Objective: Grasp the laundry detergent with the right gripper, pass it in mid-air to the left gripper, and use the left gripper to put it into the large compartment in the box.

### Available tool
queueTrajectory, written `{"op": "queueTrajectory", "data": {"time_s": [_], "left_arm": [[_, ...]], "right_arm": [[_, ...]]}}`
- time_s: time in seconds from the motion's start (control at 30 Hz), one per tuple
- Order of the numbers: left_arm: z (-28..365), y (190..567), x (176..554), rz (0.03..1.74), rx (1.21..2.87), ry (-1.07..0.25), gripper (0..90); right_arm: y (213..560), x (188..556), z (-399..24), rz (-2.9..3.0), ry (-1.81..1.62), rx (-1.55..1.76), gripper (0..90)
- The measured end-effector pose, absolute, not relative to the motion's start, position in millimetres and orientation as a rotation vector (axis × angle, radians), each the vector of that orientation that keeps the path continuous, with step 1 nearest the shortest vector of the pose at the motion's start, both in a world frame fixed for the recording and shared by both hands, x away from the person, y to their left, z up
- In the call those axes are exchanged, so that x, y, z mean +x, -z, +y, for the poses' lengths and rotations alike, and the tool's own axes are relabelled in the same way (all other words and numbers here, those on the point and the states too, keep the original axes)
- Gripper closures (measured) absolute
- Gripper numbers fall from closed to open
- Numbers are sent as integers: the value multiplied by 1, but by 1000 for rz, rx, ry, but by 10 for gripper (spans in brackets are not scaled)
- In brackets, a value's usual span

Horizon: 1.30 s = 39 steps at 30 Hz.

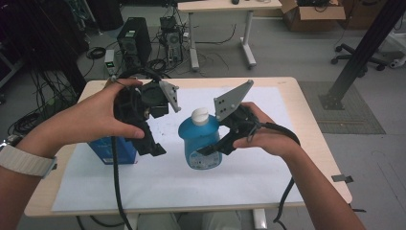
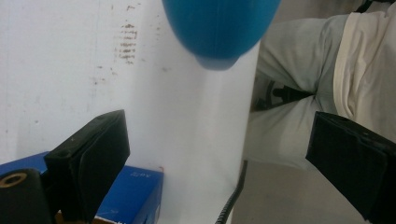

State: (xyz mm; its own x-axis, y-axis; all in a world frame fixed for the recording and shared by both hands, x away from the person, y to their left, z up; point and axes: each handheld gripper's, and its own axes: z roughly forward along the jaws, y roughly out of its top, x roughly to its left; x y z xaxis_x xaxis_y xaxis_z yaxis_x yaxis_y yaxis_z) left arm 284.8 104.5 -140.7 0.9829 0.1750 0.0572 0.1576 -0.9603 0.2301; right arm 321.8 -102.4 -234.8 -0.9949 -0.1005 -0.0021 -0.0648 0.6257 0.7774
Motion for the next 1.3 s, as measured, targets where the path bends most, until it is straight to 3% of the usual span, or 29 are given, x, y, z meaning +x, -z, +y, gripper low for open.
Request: {"op": "queueTrajectory", "data": {"time_s": [1.3], "left_arm": [[71,157,298,219,2889,-56,56]], "right_arm": [[243,322,-70,-2779,1271,155,442]]}}
